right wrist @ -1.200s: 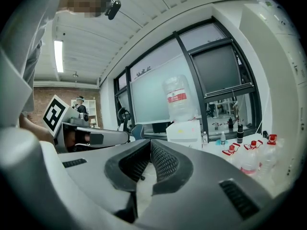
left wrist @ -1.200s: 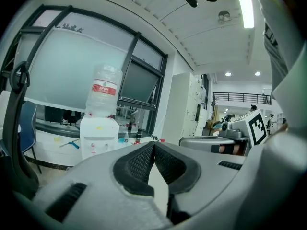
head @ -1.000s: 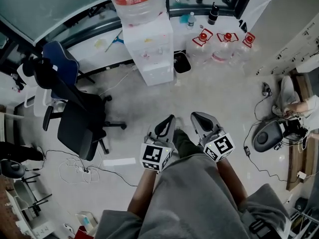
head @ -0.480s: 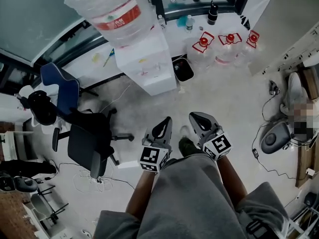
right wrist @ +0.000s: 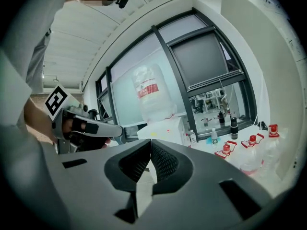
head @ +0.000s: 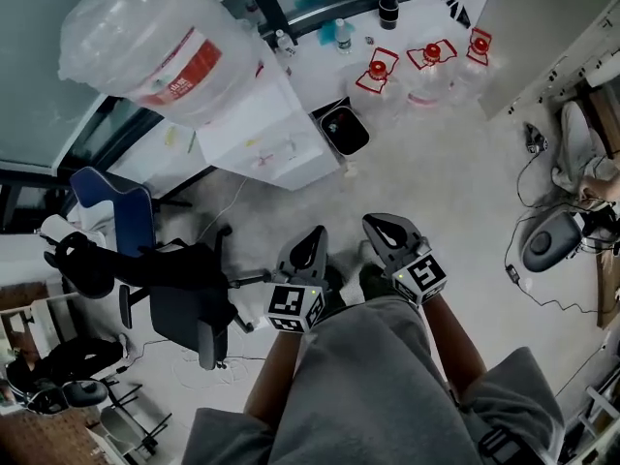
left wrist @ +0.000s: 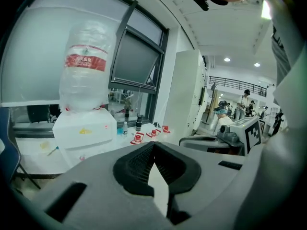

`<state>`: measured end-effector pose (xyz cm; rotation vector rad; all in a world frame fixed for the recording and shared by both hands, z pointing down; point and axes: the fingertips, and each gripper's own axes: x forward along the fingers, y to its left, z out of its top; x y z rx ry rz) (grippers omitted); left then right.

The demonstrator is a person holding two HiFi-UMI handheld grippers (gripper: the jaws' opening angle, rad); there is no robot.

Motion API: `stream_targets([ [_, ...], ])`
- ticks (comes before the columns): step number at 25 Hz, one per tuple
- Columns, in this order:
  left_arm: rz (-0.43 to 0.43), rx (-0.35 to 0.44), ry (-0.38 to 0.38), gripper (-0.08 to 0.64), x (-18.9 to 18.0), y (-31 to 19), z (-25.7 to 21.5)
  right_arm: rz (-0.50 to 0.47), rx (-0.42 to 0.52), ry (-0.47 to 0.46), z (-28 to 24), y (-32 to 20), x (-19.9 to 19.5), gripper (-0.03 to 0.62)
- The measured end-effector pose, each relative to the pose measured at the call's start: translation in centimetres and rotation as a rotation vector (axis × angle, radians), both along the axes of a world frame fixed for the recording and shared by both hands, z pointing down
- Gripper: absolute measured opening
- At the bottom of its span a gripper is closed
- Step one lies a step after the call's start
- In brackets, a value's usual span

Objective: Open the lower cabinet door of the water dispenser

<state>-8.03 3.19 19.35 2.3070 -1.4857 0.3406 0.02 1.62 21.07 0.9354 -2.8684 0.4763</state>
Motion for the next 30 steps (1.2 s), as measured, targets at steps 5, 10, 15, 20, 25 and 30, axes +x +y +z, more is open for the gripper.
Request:
stream_targets([
  [5, 0.055, -0.027, 0.006, 0.008, -0.7, -2.3, 1.4, 0.059, -0.001, 0.027, 1.4, -1.8, -0.7, 0.011],
  [10, 0.153, -0.042, 0.001, 0.009, -1.9, -5.6, 2.5, 0.128, 0.021, 0.046, 2.2, -4.6, -2.8, 0.009],
  [15, 0.249, -0.070, 0.016, 0.008, -3.5, -8.2, 3.5, 0.213, 0.012, 0.050, 3.2, -6.7, -4.6, 0.009],
  [20, 0.356, -0.103, 0.011, 0.009, -5.3, -10.1, 5.0, 0.310, -0.004, 0.072, 5.0, -8.7, -6.1, 0.008],
  [25, 0.442, -0.143, 0.016, 0.009, -6.5, -11.5, 7.0, 0.377, -0.016, 0.079, 7.3, -10.1, -7.2, 0.008],
  [30, 0.530, -0.182, 0.002, 0.009, -7.4, -12.4, 9.6, 0.452, -0.017, 0.086, 9.2, -11.3, -7.7, 0.008],
])
